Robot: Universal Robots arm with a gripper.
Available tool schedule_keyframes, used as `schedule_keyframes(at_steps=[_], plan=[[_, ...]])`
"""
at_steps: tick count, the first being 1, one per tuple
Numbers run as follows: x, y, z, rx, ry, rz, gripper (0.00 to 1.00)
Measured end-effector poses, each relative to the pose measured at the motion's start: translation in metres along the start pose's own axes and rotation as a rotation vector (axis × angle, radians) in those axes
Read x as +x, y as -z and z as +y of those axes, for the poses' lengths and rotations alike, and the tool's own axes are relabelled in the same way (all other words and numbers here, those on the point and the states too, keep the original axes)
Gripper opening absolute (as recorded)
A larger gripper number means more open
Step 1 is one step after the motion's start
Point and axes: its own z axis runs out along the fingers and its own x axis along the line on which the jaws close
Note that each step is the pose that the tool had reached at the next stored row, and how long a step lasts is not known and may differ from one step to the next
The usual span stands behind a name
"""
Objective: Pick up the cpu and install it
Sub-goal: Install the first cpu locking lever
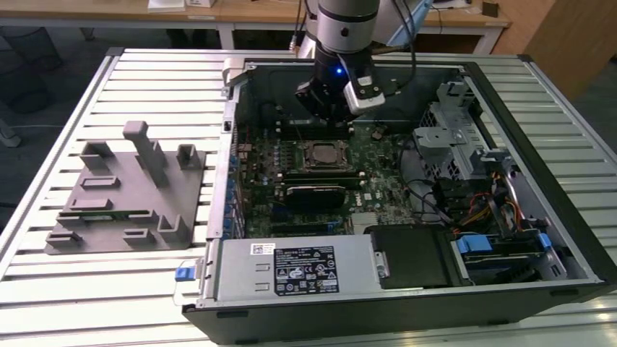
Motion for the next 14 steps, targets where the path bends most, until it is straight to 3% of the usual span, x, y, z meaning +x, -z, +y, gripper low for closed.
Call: schedule_keyframes(at_steps=[10, 14], plan=[[0.0000, -0.0008, 0.0000, -0.0005, 0.182, 0.0035, 0.11], [0.0038, -0.0010, -0.0007, -0.0007, 0.206, 0.0039, 0.11]])
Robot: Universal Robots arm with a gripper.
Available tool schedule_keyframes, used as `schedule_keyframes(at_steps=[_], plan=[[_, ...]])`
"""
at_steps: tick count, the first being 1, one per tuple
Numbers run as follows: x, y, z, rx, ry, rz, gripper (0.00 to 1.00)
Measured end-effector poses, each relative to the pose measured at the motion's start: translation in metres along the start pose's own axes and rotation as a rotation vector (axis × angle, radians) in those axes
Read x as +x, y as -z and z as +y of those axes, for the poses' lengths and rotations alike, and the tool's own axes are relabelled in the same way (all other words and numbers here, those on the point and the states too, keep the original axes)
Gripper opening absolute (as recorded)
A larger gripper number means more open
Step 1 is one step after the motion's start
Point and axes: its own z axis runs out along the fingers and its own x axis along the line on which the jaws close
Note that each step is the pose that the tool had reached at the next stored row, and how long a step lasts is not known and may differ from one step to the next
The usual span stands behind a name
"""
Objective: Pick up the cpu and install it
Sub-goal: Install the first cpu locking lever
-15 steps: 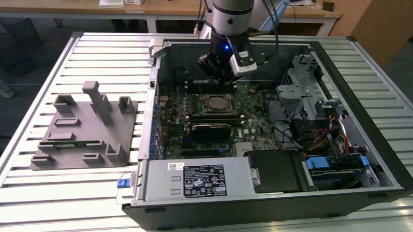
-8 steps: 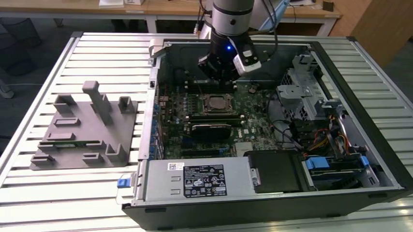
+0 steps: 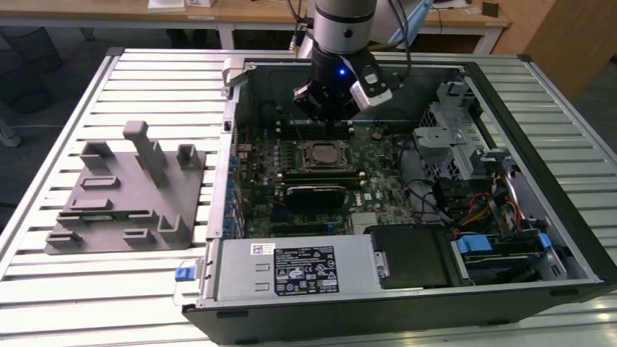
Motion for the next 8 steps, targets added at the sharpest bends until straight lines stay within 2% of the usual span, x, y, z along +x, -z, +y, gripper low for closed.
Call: schedule_keyframes(at_steps=[2, 8], plan=[[0.0023, 0.0000, 0.0001, 0.0002, 0.000, 0.0001, 0.11], [0.0031, 0.0000, 0.0000, 0.0001, 0.000, 0.0001, 0.11]])
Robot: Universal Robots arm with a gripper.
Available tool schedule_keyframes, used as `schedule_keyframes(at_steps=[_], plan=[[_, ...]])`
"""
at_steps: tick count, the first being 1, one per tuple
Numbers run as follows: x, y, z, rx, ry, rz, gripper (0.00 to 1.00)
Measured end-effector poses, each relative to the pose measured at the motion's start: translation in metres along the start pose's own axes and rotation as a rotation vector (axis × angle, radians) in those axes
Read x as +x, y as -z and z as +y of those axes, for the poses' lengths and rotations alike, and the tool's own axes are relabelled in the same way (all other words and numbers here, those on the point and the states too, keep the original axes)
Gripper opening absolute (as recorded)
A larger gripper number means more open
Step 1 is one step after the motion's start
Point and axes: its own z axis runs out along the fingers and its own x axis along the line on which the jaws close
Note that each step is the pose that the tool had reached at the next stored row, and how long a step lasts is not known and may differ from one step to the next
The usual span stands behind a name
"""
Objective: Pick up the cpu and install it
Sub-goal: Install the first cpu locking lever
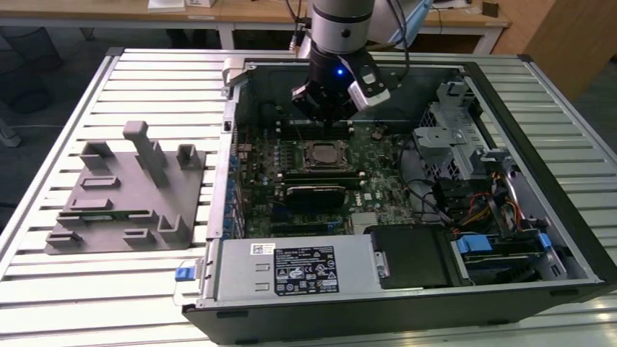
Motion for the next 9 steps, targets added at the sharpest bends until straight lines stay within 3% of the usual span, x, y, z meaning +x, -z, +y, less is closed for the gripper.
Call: schedule_keyframes(at_steps=[9], plan=[[0.0020, 0.0000, 0.0000, 0.0000, 0.000, 0.0000, 0.11]])
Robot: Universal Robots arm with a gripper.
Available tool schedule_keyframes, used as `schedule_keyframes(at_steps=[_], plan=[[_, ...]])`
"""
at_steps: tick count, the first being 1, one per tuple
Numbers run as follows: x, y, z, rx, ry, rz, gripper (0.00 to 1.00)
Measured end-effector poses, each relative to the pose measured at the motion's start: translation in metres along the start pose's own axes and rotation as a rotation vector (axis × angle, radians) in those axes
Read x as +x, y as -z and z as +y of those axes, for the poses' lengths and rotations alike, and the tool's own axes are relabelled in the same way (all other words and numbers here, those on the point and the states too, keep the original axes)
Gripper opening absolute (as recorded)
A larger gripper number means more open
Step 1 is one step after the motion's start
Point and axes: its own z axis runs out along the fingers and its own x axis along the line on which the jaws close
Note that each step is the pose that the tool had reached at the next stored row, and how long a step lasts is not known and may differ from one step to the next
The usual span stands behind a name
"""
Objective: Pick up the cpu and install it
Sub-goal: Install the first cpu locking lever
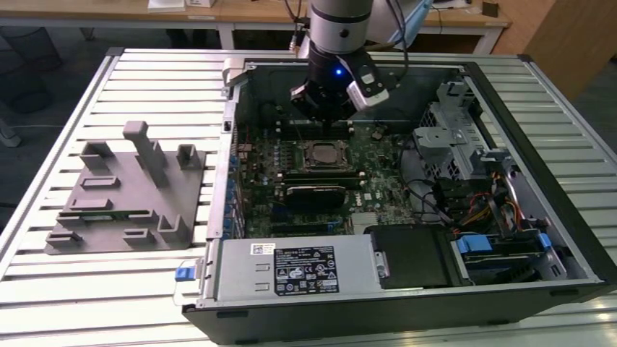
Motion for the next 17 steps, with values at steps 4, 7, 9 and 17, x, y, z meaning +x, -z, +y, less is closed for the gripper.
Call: schedule_keyframes(at_steps=[4, 7, 9, 17], plan=[[0.0053, 0.0000, 0.0001, 0.0000, 0.000, 0.0000, 0.11], [0.0124, 0.0000, 0.0001, 0.0000, 0.000, 0.0000, 0.11], [0.0178, -0.0001, 0.0002, 0.0000, 0.000, 0.0000, 0.11], [0.0314, -0.0001, 0.0004, -0.0001, 0.000, -0.0001, 0.11]])
